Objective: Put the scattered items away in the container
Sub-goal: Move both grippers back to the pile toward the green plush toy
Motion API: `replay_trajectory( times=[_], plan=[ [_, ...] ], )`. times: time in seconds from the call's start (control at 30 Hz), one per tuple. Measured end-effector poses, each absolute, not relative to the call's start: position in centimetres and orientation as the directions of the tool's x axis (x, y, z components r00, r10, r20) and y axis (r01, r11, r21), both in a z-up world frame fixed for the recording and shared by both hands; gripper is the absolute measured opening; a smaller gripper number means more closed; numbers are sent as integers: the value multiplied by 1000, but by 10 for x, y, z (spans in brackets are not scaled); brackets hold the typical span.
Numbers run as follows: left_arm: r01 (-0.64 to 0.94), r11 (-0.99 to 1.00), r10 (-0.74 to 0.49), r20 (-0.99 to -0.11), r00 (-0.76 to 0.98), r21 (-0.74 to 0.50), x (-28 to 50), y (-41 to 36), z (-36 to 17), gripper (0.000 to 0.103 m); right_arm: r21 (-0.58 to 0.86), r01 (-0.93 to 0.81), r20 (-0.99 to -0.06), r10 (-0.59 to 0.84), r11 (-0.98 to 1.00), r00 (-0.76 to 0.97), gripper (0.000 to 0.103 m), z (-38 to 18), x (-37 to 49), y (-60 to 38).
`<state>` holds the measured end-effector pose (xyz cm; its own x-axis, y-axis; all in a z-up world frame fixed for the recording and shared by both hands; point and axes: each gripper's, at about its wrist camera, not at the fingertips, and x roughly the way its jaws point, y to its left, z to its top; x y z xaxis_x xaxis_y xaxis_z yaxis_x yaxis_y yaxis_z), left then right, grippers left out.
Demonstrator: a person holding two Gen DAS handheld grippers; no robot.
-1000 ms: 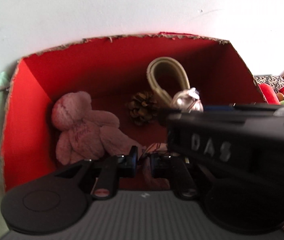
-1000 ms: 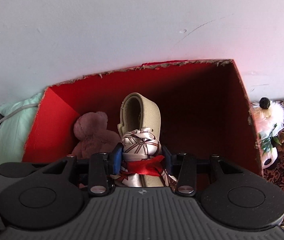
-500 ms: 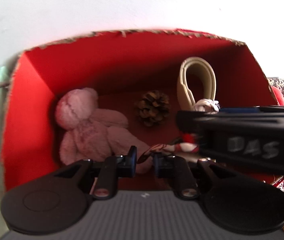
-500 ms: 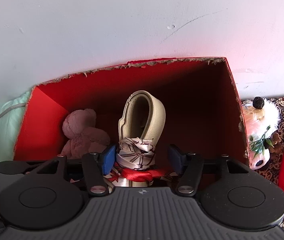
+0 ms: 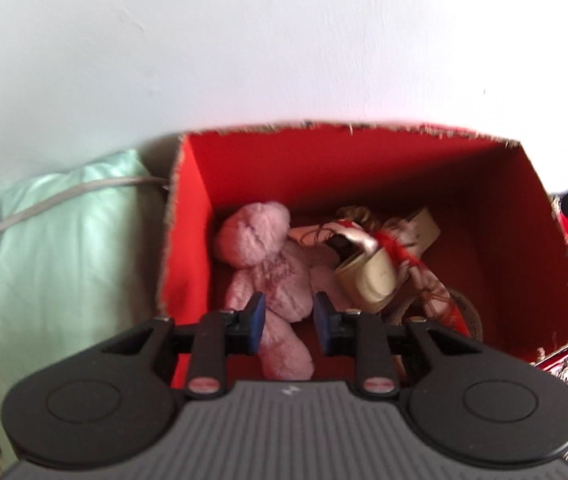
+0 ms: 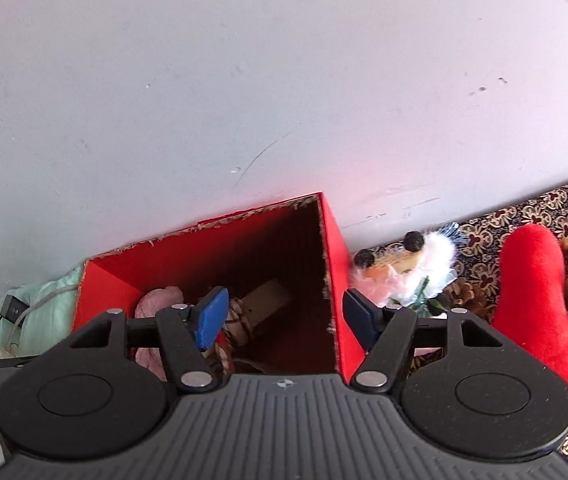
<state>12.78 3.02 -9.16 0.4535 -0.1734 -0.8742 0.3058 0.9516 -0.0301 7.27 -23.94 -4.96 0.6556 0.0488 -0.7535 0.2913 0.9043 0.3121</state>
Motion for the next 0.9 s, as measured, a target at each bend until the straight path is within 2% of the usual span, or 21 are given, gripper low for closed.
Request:
replay_trajectory(
  times=[0.07, 0.27, 0.5, 0.67, 0.9],
  plan=[
    [294, 955, -183, -862, 472, -41, 122, 31, -79, 26, 315, 307, -747, 35, 898, 664, 65, -46, 64, -249],
    [339, 940, -225, -814, 536, -37, 94, -3, -56, 27, 195, 322, -737, -78, 926, 671, 65, -41, 37, -275],
    [511, 859, -345, -783, 517, -42, 41, -97, -52, 34, 224, 379, -772, -74, 898, 632, 64, -52, 6, -338],
    [631, 775, -399, -805, 439, -40, -2, -170, -70, 34, 172, 424, -786, -135, 889, 603, 64, -54, -29, -391],
    [679, 725, -414, -860, 297, -115, -29, -239, -104, 34, 103, 494, -838, -192, 863, 511, 64, -82, -85, -459]
  ],
)
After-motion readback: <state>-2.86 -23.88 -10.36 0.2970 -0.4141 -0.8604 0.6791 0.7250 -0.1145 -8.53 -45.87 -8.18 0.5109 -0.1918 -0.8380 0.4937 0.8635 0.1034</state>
